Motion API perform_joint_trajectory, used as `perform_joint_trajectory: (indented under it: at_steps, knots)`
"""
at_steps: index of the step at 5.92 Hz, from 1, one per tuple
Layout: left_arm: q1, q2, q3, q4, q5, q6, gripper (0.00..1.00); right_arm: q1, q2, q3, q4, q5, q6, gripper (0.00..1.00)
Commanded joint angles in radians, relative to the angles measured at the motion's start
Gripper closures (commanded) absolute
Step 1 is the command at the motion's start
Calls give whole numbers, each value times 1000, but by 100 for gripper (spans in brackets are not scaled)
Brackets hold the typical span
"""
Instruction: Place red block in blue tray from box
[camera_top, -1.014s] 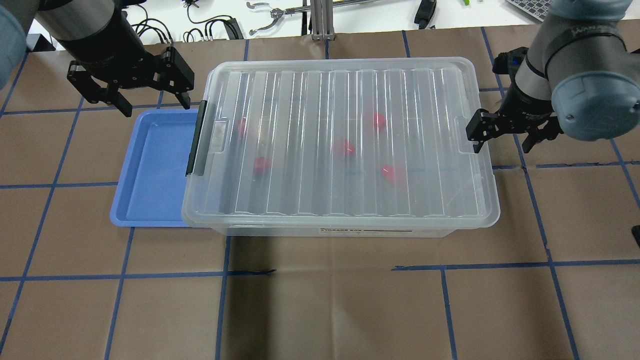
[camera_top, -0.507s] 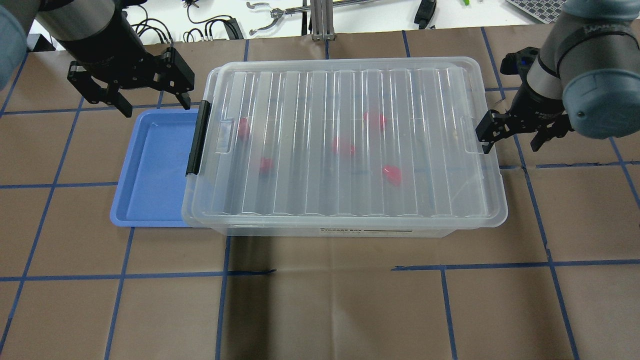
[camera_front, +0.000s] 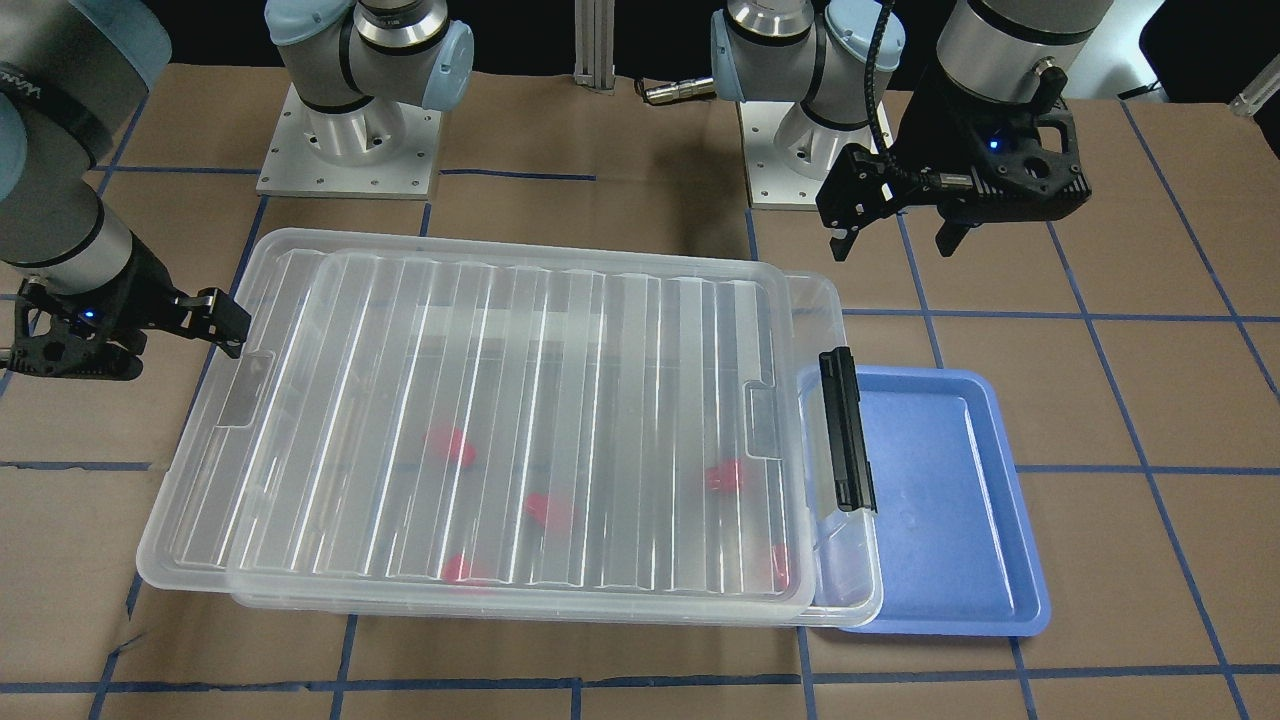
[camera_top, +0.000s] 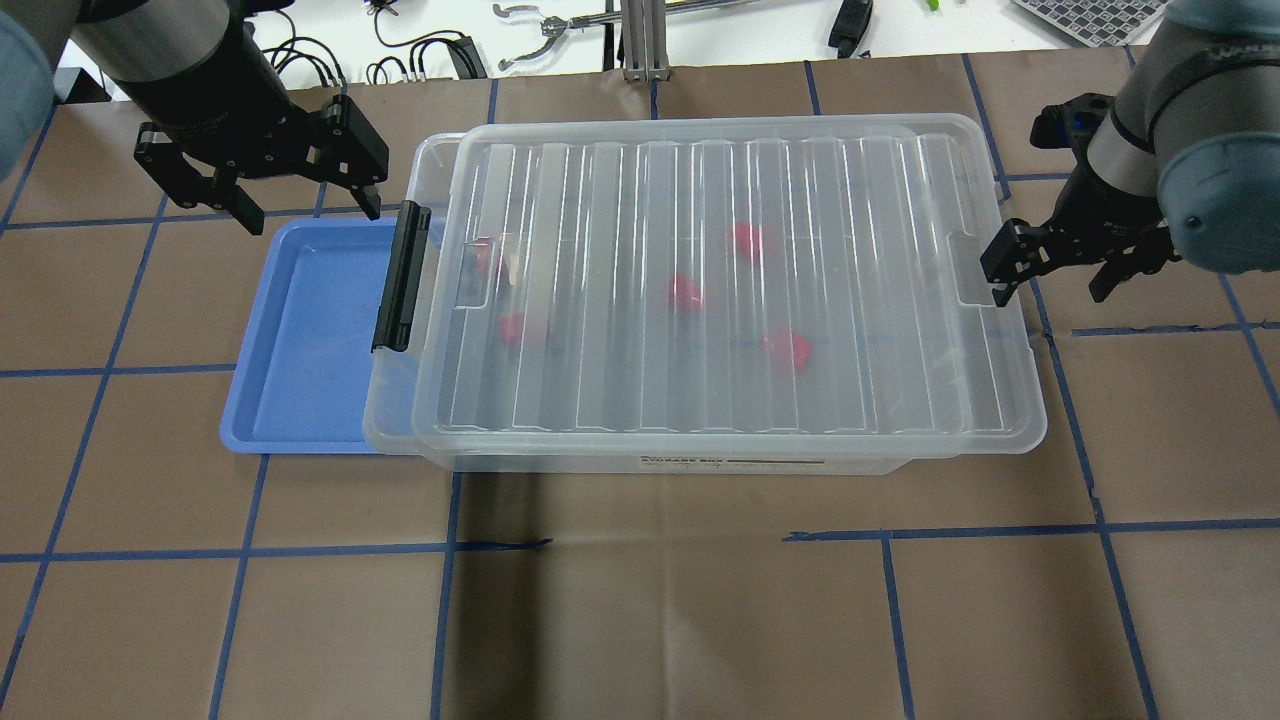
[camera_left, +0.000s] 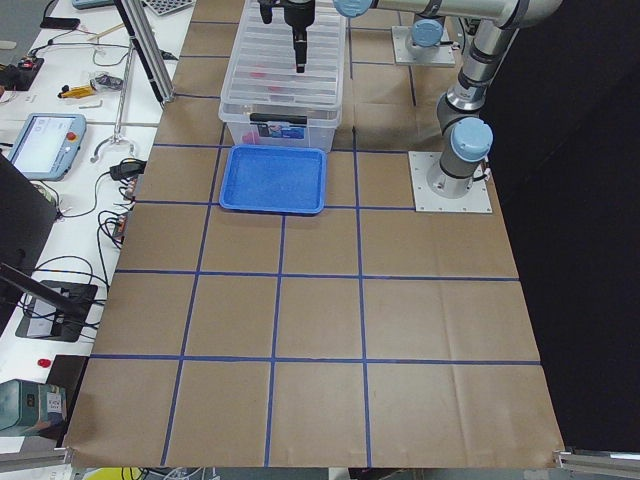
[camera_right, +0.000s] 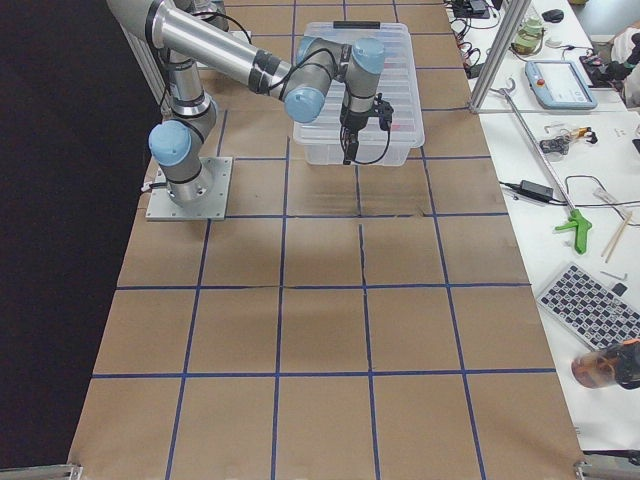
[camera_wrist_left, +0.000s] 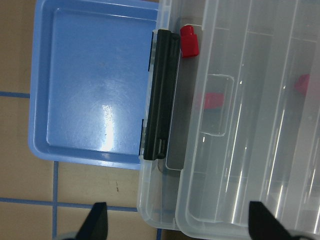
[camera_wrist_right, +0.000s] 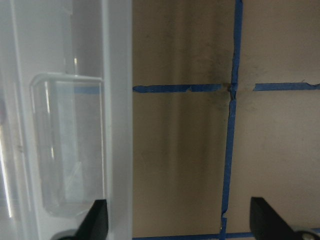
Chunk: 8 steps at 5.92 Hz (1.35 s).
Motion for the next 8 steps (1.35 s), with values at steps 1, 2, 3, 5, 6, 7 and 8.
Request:
perform_joint_trajectory:
  at_steps: [1, 2, 3, 5, 6, 7, 8]
  knots:
    - [0, 0, 0, 1, 0, 0, 2, -7, 0, 0, -3, -31, -4, 0]
    - [0, 0, 0, 1, 2, 0, 2, -9, 0, 0, -15, -33, -7, 0]
    - [0, 0, 0, 1, 2, 0, 2, -16, 0, 2, -24, -34, -17, 0]
    - [0, 0, 0, 1, 2, 2, 2, -64, 0, 12, -27, -33, -50, 0]
    - [0, 0, 0, 1, 2, 2, 2, -66, 2, 11, -29, -33, -62, 0]
    - [0, 0, 0, 1, 2, 2, 2, -72, 0, 11, -27, -36, -71, 0]
    - [0, 0, 3, 1, 0, 5, 2, -91, 0, 9, -29, -48, -115, 0]
